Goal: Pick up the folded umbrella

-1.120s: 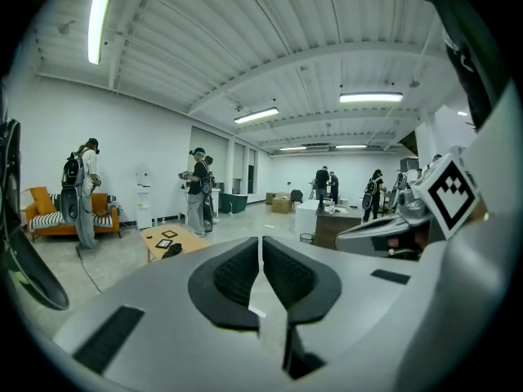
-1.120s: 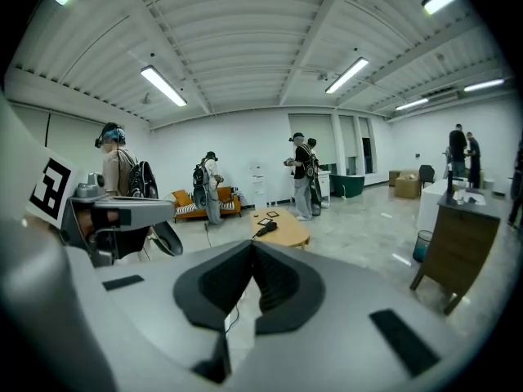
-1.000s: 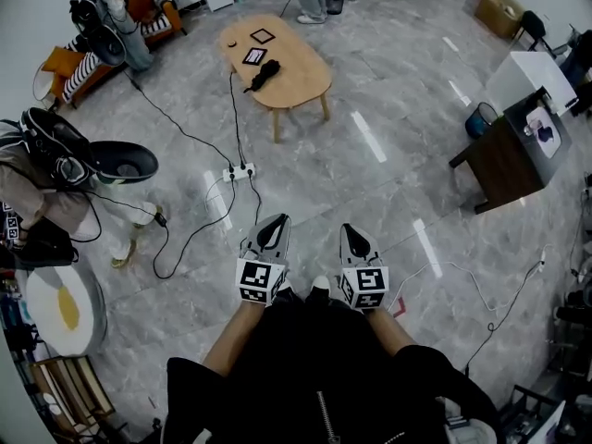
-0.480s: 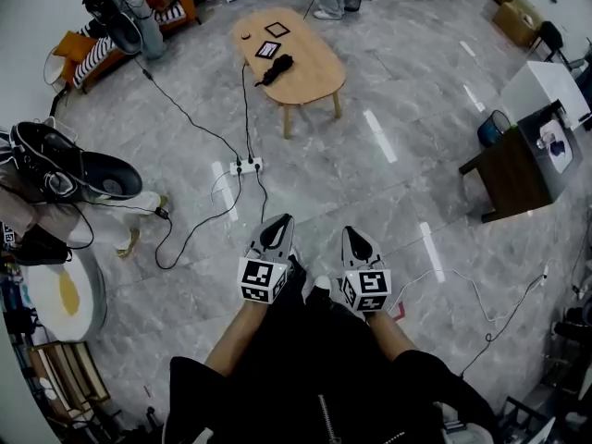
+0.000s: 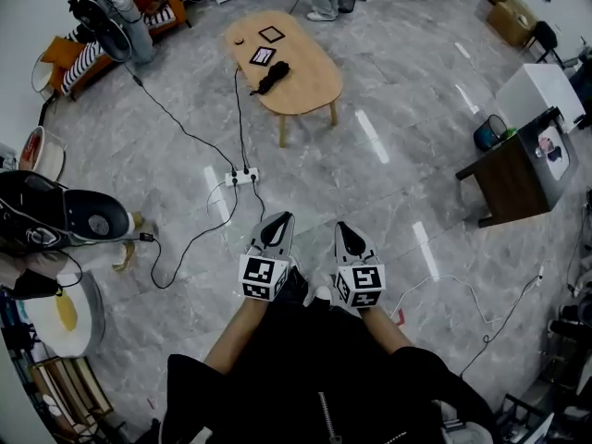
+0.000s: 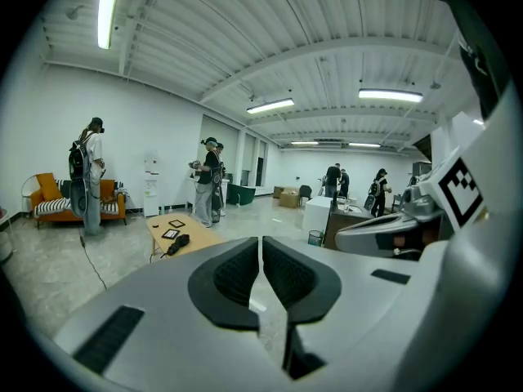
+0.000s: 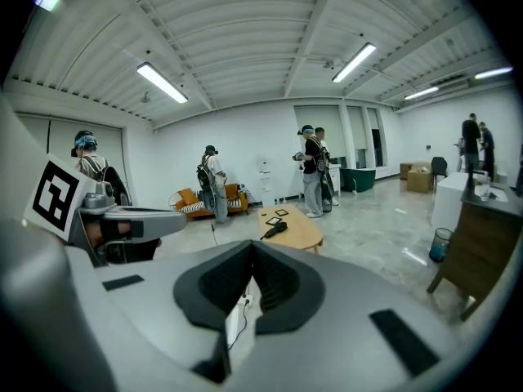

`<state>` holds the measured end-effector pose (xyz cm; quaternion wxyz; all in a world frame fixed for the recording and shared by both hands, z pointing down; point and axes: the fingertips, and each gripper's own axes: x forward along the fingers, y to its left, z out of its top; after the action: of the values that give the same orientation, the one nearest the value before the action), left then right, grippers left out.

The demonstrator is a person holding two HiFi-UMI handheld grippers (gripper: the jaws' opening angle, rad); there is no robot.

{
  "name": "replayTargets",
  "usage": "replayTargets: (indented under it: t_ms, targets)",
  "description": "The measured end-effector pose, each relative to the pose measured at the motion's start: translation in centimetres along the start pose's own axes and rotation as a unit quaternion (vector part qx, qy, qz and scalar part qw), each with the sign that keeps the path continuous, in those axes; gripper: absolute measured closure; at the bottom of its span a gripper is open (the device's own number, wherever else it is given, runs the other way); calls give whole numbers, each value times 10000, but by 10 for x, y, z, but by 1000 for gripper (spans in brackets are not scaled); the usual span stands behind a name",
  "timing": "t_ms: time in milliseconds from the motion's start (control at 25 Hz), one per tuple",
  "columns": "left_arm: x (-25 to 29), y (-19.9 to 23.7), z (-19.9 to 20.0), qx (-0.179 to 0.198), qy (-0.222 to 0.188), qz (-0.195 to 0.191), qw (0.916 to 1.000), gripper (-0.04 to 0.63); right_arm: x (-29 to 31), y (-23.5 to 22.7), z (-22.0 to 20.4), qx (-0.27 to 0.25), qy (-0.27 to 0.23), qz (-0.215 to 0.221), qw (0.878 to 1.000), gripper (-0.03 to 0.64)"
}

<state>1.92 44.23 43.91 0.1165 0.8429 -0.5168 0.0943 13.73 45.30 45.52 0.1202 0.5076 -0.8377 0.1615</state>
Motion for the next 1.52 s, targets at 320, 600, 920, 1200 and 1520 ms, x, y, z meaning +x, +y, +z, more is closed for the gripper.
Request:
replayTargets:
  t_ms: [320,600,920,1200,1520]
  targets:
    - [27,43,10,-16,11,-91,10000,569,45,16,18,-10,1,-17,10000,606]
    - [34,77,13,-142,47,-157,9998,569,78,35,24,-46,123,-64,9999,606]
    - [38,102,12,-227,111,-202,9995,569,95,53,31,-62,163,-68,9998,606]
    - [58,106,12,-202,193,-251,9993,569,109,40,37,8,183,-99,9998,606]
    - [101,127,28,-156,224,-141,9995,571,159,25,60,-13,105,132,9999,606]
